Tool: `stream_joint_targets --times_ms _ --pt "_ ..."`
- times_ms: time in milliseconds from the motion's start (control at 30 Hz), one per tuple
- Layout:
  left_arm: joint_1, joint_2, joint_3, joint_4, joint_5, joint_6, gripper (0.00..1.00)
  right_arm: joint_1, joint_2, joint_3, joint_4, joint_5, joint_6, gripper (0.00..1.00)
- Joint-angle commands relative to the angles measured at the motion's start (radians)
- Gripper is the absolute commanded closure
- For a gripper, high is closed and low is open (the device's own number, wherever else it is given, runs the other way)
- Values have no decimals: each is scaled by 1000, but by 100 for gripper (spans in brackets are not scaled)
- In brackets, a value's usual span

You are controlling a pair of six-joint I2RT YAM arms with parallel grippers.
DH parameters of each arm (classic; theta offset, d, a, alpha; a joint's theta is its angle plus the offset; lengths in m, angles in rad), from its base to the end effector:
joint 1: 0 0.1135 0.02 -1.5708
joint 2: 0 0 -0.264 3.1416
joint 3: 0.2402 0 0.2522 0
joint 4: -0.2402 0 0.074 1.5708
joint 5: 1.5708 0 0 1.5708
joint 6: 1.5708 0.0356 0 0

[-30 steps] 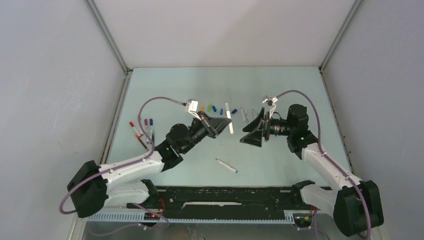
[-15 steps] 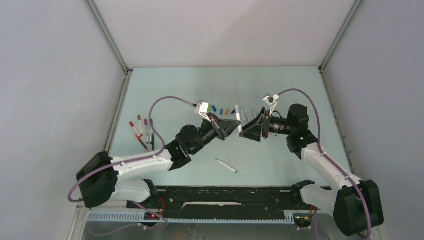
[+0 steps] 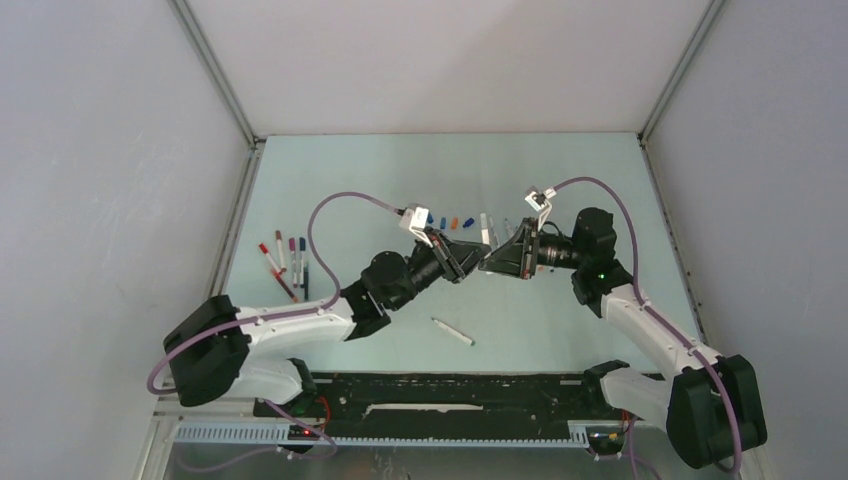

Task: Open the pen caps
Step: Open the pen cap from the pen.

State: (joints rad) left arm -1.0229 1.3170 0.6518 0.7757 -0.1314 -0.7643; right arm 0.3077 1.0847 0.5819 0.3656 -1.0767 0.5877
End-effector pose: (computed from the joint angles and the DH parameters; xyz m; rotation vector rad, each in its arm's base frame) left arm 0.1561 -0.2469 0.2771 0.0902 1.6114 -1.3349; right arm 0.2099 0.0996 0.2690 -0.6327 1.7896 1.5417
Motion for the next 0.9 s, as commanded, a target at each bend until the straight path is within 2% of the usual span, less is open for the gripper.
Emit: stream_joint_targets --times_ms 0,100,233,300,467,700,867 --pt "-7 -41 82 -42 -8 41 69 -8 -3 -1 39 -12 -22 100" --pt "-2 -106 104 -169 -10 101 44 -15 -4 2 39 -55 -44 100" --pt "27 -191 76 -225 -9 144 11 -17 4 28 -31 -186 -166 100" --pt "58 -224 59 -233 11 127 4 -16 4 40 -61 -233 -211 100" --pt "139 -238 44 -193 181 73 5 -15 12 42 -67 -271 -232 100" --pt "142 -164 79 -156 262 48 19 -9 27 49 -82 -281 -241 100" --pt "142 -98 104 -105 301 13 34 -4 37 53 -90 -281 -246 100"
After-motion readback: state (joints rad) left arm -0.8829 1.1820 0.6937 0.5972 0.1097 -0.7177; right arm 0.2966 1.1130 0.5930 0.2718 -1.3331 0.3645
